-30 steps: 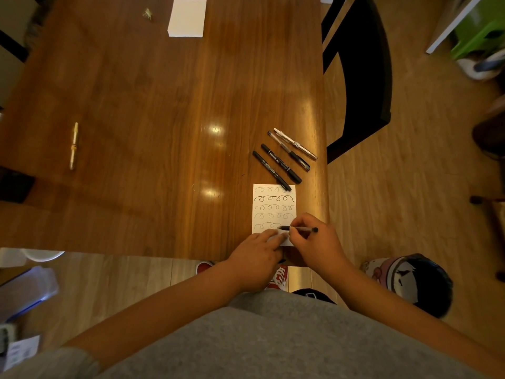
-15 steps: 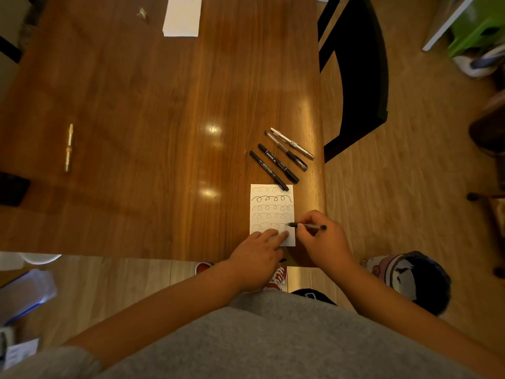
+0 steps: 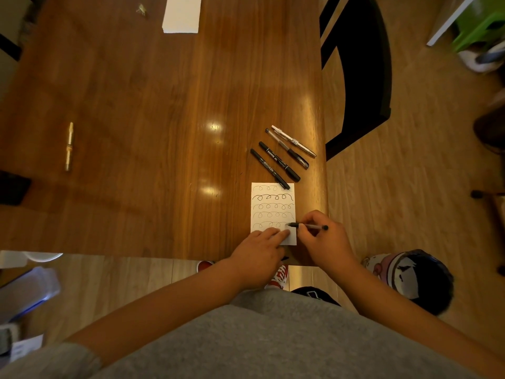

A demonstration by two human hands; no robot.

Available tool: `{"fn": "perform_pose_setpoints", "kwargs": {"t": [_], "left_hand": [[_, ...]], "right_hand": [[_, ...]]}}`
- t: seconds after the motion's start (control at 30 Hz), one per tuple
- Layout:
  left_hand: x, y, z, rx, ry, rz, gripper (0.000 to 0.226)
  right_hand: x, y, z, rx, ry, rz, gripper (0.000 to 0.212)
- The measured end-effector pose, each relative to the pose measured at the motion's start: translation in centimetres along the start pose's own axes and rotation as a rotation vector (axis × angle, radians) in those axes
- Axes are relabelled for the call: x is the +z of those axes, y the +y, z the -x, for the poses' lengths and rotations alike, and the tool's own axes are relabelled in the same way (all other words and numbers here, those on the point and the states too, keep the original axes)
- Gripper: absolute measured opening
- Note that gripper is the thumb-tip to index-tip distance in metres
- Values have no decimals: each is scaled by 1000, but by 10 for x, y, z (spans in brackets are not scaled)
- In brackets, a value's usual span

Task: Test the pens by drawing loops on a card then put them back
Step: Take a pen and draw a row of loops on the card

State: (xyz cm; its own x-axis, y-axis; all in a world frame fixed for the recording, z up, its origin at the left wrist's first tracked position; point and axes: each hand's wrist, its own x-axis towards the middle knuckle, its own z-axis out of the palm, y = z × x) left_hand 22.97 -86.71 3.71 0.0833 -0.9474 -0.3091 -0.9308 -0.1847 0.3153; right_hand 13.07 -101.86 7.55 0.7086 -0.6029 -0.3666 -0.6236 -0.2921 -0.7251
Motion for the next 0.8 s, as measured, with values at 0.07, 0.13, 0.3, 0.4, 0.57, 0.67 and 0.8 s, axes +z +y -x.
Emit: {"fn": "perform_pose_setpoints", "kwargs": {"t": [0.07,0.13,0.3,0.4,0.57,0.67,0.8], "left_hand": [[0,0,0,-3,-3,1,38],[0,0,0,-3,0,3,38],[-2,0,0,-10,-1,0,38],[-2,0,0,-13,-4,0,39],[-3,0,0,-14,7,13,41],[-5,-1,0,-21,1,43,41],[-15,-2,-3,-78,43,195,36]], "right_hand": [[-1,0,-2,7,17,6,19],[-3,1,-2,21,27,-2,19],[-8,3,0,29,17,-12,22],[-8,4,1,44,0,-11,20],[-9,9,-1,66,16,0,17],[-11,11,0,107,107,-101,12],[-25,9,-3,186,184,-319,10]]}}
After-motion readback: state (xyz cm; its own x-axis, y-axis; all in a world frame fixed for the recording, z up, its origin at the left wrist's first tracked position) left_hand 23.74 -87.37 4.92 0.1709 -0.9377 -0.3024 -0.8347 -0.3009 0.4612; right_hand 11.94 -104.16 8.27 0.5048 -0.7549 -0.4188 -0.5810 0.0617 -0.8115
